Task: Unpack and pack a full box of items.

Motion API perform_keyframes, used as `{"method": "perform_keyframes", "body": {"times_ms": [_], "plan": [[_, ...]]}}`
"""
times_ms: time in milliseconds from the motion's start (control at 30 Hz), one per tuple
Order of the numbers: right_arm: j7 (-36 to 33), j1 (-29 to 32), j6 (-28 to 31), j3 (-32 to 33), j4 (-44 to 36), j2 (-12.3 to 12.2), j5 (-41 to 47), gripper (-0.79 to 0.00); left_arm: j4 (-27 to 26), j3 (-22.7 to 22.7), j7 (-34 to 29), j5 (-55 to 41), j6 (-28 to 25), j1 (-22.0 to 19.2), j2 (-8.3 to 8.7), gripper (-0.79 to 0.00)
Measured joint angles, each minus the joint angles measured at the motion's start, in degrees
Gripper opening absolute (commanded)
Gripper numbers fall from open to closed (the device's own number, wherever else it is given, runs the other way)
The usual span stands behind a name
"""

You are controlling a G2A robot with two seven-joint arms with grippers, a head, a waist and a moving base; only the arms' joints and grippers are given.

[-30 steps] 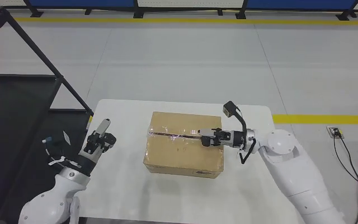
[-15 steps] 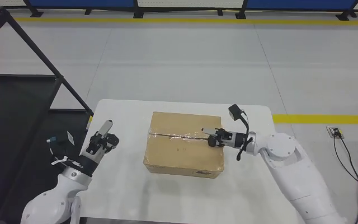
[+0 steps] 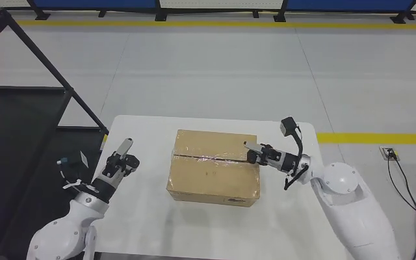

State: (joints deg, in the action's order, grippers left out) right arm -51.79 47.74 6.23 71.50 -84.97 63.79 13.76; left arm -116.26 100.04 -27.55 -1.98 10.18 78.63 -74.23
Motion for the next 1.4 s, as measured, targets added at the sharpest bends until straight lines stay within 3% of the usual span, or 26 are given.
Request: {"method": "perform_keyframes", "body": {"times_ms": [100, 333, 633, 1400], "plan": [[-2.98, -1.41, -1.72, -1.39, 0.92, 0.03, -0.94, 0.000, 0.03, 0.37, 0.11, -0.49, -0.38, 0.54, 0.14, 0.000], [-2.22, -7.50, -6.45, -7.93, 7.97, 1.53, -2.81, 0.000, -0.05, 1.32, 1.45, -1.80, -0.86, 2.20, 0.36, 0.000], [1.29, -13.25, -1.58, -15.59, 18.27, 5.02, 3.51, 0.000, 0.63, 3.64, 2.81, -4.40, -1.84, 4.68, 0.63, 0.000], [4.72, -29.30, 5.30, -35.30, 39.73, 19.59, 12.87, 0.000, 2.96, 5.58, 4.17, -9.31, -4.86, 10.12, 1.10, 0.000]]}}
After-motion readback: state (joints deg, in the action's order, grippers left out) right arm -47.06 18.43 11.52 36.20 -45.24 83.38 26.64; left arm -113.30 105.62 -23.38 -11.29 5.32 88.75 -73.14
